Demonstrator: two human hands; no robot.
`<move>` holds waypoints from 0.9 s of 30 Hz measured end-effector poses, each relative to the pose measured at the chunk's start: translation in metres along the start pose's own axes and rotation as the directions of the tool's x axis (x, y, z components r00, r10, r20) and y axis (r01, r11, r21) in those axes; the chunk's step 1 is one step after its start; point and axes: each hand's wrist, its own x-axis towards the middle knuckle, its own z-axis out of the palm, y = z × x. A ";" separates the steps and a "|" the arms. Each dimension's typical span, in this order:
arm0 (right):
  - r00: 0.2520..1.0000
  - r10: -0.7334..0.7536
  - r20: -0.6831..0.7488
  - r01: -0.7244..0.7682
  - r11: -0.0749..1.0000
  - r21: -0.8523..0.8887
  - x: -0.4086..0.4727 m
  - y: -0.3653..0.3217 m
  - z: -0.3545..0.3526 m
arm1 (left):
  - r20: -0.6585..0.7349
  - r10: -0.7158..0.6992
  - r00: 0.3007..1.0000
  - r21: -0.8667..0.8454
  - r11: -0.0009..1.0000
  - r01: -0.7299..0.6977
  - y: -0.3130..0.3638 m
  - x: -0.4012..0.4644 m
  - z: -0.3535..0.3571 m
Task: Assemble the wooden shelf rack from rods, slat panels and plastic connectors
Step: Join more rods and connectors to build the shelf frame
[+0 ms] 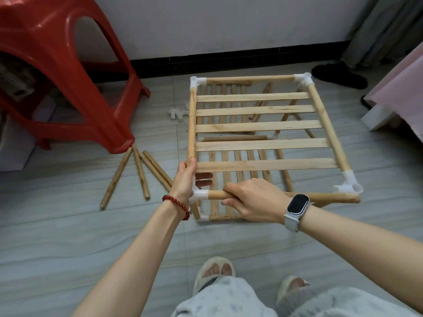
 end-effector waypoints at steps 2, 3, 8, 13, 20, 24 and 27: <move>0.999 0.019 0.041 -0.024 0.994 0.107 0.003 -0.002 -0.004 | 0.000 0.006 1.000 -0.020 1.000 -0.006 -0.001 0.002 -0.001; 0.997 0.028 0.068 -0.039 0.984 0.173 0.006 -0.002 -0.005 | -0.004 0.010 1.000 -0.035 0.999 -0.011 -0.002 0.003 -0.001; 0.975 0.029 0.220 -0.120 0.903 0.413 0.022 0.000 -0.007 | -0.041 0.039 0.998 0.024 0.999 -0.038 -0.004 0.005 -0.003; 0.992 0.032 0.119 -0.066 0.953 0.294 0.012 0.000 -0.004 | -0.086 0.078 0.993 0.253 0.966 -0.054 -0.002 0.008 -0.001; 0.895 0.332 -0.299 -0.191 0.889 0.416 -0.053 0.059 -0.030 | -0.105 0.550 0.829 0.889 0.426 -0.170 0.008 -0.006 0.017; 0.599 0.652 -0.464 -0.377 0.741 0.556 -0.087 0.121 -0.032 | 0.325 0.595 0.735 0.826 0.200 -0.527 0.021 -0.016 0.070; 0.512 0.824 -0.245 -0.396 0.479 0.783 -0.098 0.153 -0.030 | 0.556 0.448 0.700 0.697 0.206 -0.686 0.021 -0.026 0.120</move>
